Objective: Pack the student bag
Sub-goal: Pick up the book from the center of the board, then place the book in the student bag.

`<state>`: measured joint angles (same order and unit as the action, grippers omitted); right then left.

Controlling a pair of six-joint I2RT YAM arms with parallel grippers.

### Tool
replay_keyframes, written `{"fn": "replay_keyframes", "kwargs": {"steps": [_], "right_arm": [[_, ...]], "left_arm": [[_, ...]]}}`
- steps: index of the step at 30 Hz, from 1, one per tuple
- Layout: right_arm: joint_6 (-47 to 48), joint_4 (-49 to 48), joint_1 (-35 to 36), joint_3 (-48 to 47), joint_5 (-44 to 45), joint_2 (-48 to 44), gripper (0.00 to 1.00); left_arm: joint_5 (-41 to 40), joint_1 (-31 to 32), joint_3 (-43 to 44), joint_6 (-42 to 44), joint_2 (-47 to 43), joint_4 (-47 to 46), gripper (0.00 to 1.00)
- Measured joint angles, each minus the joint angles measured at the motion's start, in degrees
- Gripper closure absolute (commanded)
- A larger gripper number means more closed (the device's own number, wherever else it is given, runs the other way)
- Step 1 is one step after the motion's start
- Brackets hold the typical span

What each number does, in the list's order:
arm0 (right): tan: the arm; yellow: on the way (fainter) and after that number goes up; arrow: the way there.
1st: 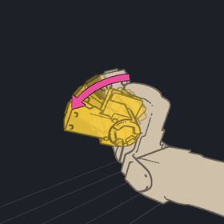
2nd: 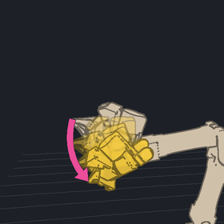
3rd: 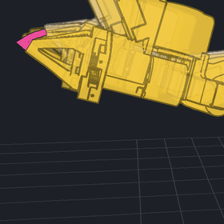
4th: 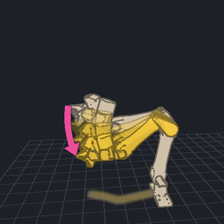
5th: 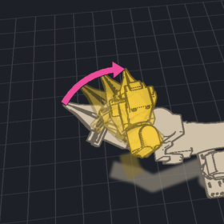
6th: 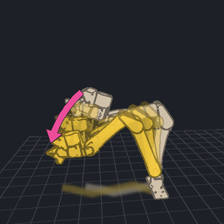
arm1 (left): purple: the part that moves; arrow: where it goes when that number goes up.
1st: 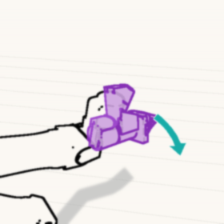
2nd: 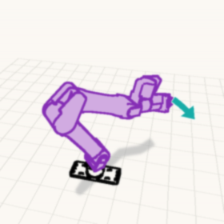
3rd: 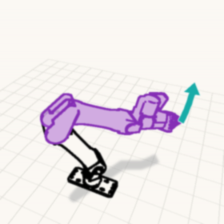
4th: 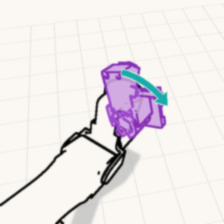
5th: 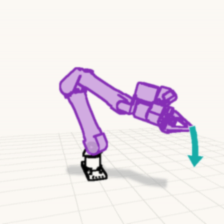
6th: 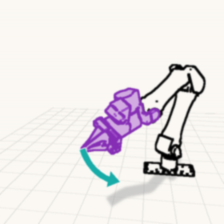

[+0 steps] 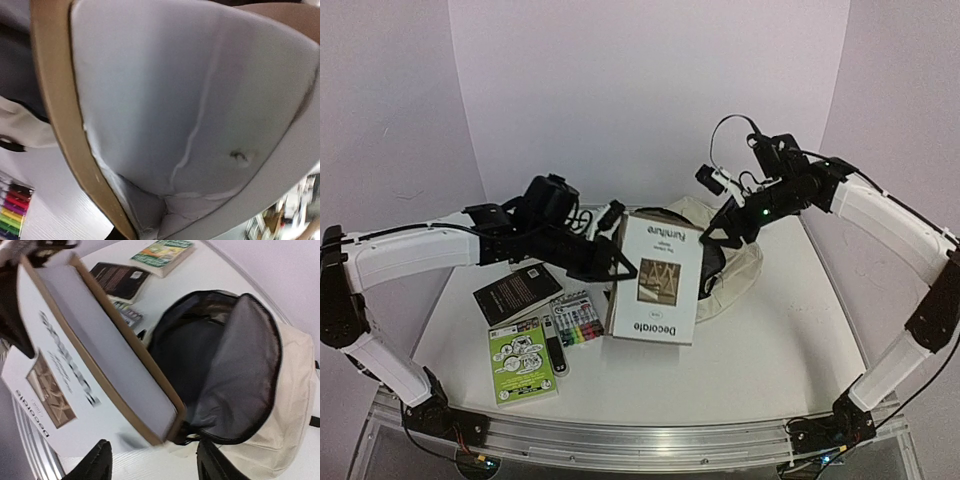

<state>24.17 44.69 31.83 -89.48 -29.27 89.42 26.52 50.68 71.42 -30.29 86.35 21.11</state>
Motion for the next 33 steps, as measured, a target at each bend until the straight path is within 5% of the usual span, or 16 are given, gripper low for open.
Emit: {"fn": "replay_keyframes", "kwargs": {"steps": [3, 11, 18, 25, 28, 33], "right_arm": [[-4.9, -2.75, -3.1, -4.96, 3.31, 5.47, 0.17], [-12.12, -6.53, -3.02, -9.37, 10.42, 16.41, 0.13], [-15.65, -8.28, -3.35, -16.09, 16.07, 27.98, 0.07], [-16.27, -8.92, -5.95, -19.29, 19.74, 34.98, 0.04], [-15.84, -8.96, -6.97, -19.56, 21.05, 36.34, 0.15], [-14.89, -8.97, -7.95, -19.7, 20.84, 38.08, 0.7]], "left_arm": [[-4.44, -4.03, 0.18, -7.14, -2.87, -0.72, 0.85], [-14.87, -10.21, 8.46, -24.31, 2.41, 2.5, 0.9], [-15.65, -10.14, 19.67, -33.17, 16.15, 9.12, 0.97], [-14.05, -10.15, 16.1, -40.65, 19.01, 11.47, 0.96], [-12.7, -10.15, 15.37, -42.07, 19.45, 11.3, 0.95], [-10.29, -10.13, 15.82, -42.52, 21.87, 10.07, 0.93]]}}
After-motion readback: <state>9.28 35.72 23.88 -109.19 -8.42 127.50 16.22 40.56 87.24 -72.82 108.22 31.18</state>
